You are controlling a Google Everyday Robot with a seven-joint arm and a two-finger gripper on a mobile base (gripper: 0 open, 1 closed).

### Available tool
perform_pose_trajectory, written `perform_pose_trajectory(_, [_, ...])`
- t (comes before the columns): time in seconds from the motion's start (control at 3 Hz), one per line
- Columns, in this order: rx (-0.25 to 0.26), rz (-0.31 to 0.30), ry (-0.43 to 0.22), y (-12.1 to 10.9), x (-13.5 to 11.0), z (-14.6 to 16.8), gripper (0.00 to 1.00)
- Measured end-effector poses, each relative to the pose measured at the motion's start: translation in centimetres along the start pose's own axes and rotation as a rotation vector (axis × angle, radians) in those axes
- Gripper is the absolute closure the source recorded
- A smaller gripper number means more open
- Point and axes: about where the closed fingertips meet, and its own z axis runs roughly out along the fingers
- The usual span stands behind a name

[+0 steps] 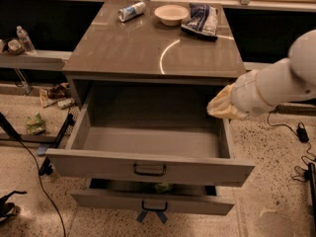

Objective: Open top drawer

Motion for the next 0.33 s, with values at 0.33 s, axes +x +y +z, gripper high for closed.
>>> perform_pose_trajectory(0.33, [0.086,-0.032,-0.097,-1.9,-0.88,-4.8,1.0])
